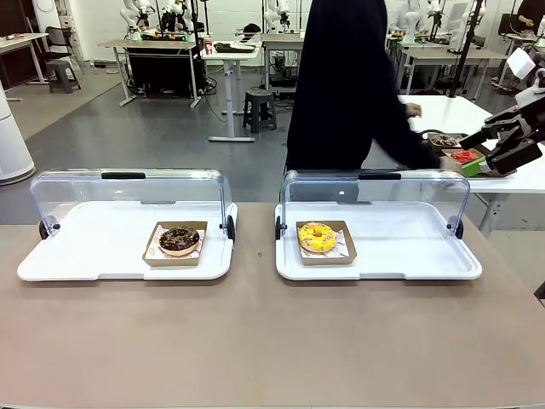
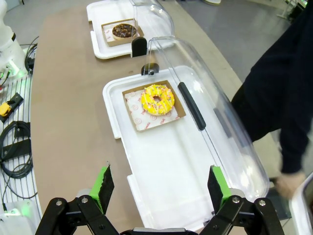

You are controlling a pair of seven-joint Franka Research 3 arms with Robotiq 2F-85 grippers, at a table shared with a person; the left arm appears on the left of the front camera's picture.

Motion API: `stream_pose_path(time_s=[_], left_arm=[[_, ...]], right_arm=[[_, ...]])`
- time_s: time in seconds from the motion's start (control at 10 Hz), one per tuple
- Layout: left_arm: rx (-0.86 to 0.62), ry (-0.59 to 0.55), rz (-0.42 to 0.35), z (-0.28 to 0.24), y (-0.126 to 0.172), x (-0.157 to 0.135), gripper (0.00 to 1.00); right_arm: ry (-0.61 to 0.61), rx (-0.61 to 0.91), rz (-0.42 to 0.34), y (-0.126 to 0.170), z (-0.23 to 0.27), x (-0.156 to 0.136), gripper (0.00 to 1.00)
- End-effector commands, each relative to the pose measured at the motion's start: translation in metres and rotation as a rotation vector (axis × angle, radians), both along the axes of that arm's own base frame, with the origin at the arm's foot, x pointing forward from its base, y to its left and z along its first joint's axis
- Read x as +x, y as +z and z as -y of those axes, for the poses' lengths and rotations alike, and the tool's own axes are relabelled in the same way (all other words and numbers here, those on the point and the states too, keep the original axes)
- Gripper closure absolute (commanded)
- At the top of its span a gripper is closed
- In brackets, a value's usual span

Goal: Provide the desired donut to the person.
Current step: Place the picked Paper togo box onto the Handle tray extended by the person.

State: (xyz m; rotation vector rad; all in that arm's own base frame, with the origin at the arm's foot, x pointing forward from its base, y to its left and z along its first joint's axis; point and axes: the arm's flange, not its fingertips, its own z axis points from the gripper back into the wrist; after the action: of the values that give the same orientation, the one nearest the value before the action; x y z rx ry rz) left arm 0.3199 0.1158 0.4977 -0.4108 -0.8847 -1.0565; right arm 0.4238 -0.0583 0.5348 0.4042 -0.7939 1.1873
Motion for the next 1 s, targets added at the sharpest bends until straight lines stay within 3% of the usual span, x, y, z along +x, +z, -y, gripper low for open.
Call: stream_pose_path(time_s=[0.0,0.9], left_arm=[[-0.003,0.005,-0.003,-0.0005,0.0,0.0002,0.0],[-0.003,0.005,-0.003,-0.0005,0.0,0.0002,0.0]], right_arm=[[0.007,0.012,0.002,-0.0004,-0.001,0.001,0.0],[0.007,0.012,0.002,-0.0004,-0.001,0.001,0.0]])
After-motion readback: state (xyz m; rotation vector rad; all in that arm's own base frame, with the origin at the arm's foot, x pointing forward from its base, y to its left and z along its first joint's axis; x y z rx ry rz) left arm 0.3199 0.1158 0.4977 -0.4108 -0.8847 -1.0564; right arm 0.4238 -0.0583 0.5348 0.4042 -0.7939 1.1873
